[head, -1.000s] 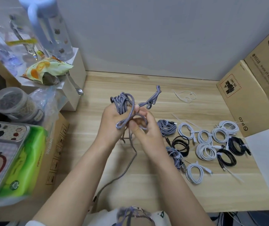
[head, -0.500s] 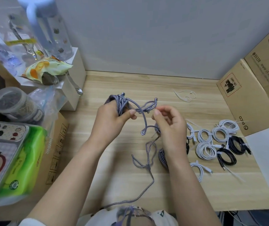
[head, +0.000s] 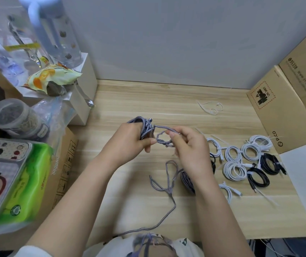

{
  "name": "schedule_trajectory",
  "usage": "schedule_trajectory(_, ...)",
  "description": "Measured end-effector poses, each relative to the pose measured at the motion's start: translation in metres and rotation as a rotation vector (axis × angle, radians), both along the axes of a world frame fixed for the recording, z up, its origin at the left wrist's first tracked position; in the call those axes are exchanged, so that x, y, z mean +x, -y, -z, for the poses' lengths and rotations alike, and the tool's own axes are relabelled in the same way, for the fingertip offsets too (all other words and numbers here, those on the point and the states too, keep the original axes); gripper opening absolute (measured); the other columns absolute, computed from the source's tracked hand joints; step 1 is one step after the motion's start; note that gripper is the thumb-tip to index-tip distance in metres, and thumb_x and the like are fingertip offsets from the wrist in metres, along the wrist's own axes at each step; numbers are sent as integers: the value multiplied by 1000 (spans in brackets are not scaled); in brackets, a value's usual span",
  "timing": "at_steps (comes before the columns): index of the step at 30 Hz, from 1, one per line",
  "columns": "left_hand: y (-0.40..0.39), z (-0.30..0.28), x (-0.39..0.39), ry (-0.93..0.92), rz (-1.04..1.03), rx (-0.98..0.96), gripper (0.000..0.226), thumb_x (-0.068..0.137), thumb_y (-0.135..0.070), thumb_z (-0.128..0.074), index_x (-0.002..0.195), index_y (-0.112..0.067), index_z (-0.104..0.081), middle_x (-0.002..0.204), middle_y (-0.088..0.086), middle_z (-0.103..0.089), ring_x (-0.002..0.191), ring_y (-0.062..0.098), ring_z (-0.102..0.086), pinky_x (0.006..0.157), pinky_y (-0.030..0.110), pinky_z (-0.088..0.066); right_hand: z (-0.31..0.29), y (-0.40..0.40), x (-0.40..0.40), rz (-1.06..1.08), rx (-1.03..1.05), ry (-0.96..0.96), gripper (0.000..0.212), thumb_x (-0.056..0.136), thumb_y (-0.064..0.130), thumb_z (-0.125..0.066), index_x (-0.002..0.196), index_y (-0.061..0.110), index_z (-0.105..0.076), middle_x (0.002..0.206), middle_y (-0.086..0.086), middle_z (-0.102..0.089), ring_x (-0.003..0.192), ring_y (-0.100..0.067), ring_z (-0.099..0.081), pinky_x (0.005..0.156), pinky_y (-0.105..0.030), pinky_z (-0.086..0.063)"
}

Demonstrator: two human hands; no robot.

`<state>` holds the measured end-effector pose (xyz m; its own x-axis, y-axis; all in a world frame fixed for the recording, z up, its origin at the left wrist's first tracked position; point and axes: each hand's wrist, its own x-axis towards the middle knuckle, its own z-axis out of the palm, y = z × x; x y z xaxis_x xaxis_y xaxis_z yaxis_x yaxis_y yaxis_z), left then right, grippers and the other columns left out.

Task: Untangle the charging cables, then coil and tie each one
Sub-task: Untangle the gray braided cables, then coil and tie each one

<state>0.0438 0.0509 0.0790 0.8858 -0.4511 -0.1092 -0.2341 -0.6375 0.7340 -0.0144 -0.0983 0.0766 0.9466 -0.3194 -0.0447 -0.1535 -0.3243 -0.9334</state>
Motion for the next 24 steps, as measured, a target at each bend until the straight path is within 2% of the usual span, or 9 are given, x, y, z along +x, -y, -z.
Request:
schedule_trajectory(2, -5, -2, 3, -113, 29, -27, 27, 86, -16, -66, 60, -17, -59, 58, -6, -60, 56, 0, -49, 55, 12, -33, 3, 8, 1, 41, 14, 24, 11, 90, 13, -61, 87, 18, -70, 47, 25, -52, 50, 4, -49, 58, -16, -35)
schedule_trajectory(5, -12, -10, 4, -346, 120, -241, 17, 77, -18, -68, 67, -6, -60, 48, -7, -49, 46, 4, -40, 50, 16, -33, 12, 18, 2, 110, 52, 30, 12, 89, 10, -61, 87, 16, -72, 55, 21, -58, 56, 6, -51, 59, -15, -37)
schedule_trajectory(8, -17, -19, 3, -376, 131, -385, 10, 68, -27, -68, 60, -21, -64, 53, -3, -50, 48, 7, -43, 46, 16, -34, 17, 17, 4, 48, 78, -28, 17, 90, 7, -60, 95, 17, -73, 81, 16, -67, 73, 12, -58, 70, -9, -44)
schedule_trajectory(11, -19, -22, 3, -386, 100, -499, 15, 65, -28, -72, 56, -23, -62, 49, -4, -47, 44, 8, -40, 45, 16, -33, 22, 13, 6, -151, 46, -100, 32, 90, 3, -58, 98, 31, -71, 100, 10, -70, 101, -5, -62, 92, -32, -50)
schedule_trajectory(14, -14, -20, 3, -434, -28, -649, 15, 73, -19, -62, 61, -15, -55, 39, -5, -40, 40, 8, -30, 45, 18, -31, 23, 8, 4, -240, -136, -69, 23, 86, 25, -62, 107, 30, -70, 100, 14, -66, 100, -9, -59, 92, -38, -46)
schedule_trajectory(19, -5, -10, 1, -445, -196, -776, 25, 77, -25, -58, 53, -21, -61, 39, -9, -26, 38, 11, -26, 44, 21, -30, 18, -7, 0, -386, -394, -25, 61, 79, 66, -41, 136, 44, -38, 126, 26, -47, 126, -5, -36, 98, -28, -12)
schedule_trajectory(21, 2, -7, -3, -484, -230, -786, 24, 79, -24, -59, 56, -18, -60, 39, -7, -28, 36, 9, -28, 40, 17, -27, 18, -17, -1, -432, -461, -7, 72, 80, 77, -22, 140, 39, -31, 131, 17, -47, 128, -7, -34, 103, -37, -15)
schedule_trajectory(23, 8, -4, -9, -491, -281, -755, 27, 85, -17, -62, 60, -11, -55, 40, -4, -32, 34, 7, -29, 36, 15, -24, 19, -27, -1, -442, -310, 5, 80, 80, 81, -15, 131, 23, -37, 122, 8, -56, 120, -14, -48, 101, -46, -33)
schedule_trajectory(24, 11, -3, -10, -475, -306, -733, 29, 88, -14, -59, 60, -10, -53, 41, -1, -35, 33, 7, -30, 35, 14, -23, 19, -31, -2, -406, -194, 22, 74, 82, 78, -20, 121, 19, -42, 109, 10, -62, 109, -13, -57, 94, -42, -41)
